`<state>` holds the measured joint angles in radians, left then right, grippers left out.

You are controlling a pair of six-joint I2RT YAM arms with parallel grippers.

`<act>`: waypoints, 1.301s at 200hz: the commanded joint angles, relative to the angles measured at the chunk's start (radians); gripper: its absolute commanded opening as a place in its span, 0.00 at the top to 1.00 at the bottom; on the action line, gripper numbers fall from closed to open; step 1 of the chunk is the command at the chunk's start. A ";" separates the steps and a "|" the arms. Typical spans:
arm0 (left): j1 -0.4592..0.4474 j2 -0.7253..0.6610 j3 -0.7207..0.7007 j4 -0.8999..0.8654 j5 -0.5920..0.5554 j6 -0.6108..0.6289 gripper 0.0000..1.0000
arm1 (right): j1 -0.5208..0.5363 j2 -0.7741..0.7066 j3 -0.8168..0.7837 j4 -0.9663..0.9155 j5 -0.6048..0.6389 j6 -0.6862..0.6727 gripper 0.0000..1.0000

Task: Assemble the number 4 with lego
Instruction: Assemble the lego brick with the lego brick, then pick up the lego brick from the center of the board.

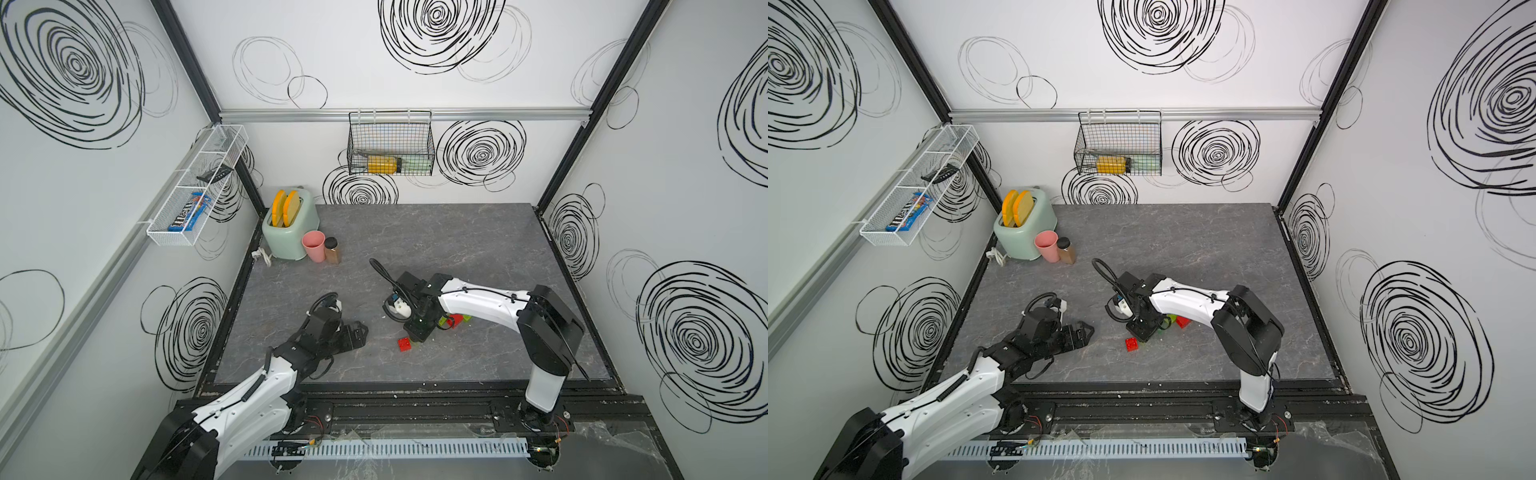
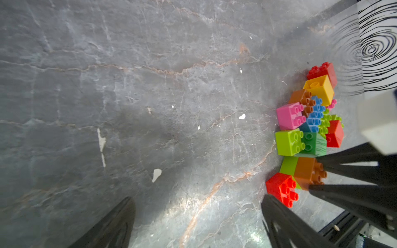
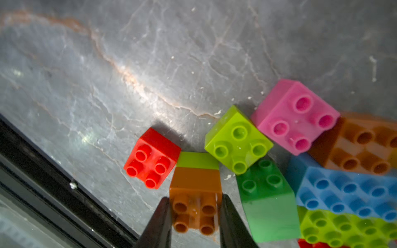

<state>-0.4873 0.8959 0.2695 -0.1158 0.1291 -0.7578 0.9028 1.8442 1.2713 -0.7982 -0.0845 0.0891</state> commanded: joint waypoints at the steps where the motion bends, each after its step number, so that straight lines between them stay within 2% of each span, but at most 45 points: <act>1: -0.032 0.014 0.042 0.010 -0.040 0.003 0.04 | -0.022 0.118 -0.003 0.026 0.094 0.244 1.00; 36: -0.082 0.064 0.072 0.036 -0.070 0.002 0.04 | -0.026 0.132 0.072 0.092 0.086 0.345 1.00; 84: -0.079 0.114 0.100 0.062 -0.065 0.014 0.04 | -0.031 0.226 0.205 0.074 0.064 0.434 0.88; 100: -0.079 0.124 0.103 0.064 -0.067 0.020 0.04 | -0.033 0.224 0.224 0.060 0.052 0.437 0.78; 127: -0.080 0.135 0.099 0.070 -0.062 0.017 0.04 | -0.035 0.156 0.221 0.062 0.060 0.437 0.53; 163: -0.080 0.129 0.099 0.065 -0.061 0.013 0.04 | -0.027 0.036 0.140 0.077 0.062 0.411 0.30; 178: -0.079 0.123 0.097 0.061 -0.059 0.011 0.04 | -0.006 -0.032 0.047 0.110 0.053 0.397 0.28; 203: -0.061 0.112 0.086 0.055 -0.054 -0.002 0.04 | 0.046 -0.085 -0.066 0.124 -0.029 0.389 0.27; 229: -0.038 0.095 0.061 0.059 -0.040 -0.015 0.04 | 0.120 -0.047 -0.086 0.116 -0.019 0.456 0.26; 260: -0.034 0.075 0.050 0.042 -0.035 -0.014 0.04 | 0.149 0.003 -0.066 0.120 0.005 0.519 0.27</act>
<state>-0.5289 0.9916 0.3336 -0.0803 0.0883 -0.7532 1.0420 1.8198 1.1938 -0.6777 -0.0959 0.5396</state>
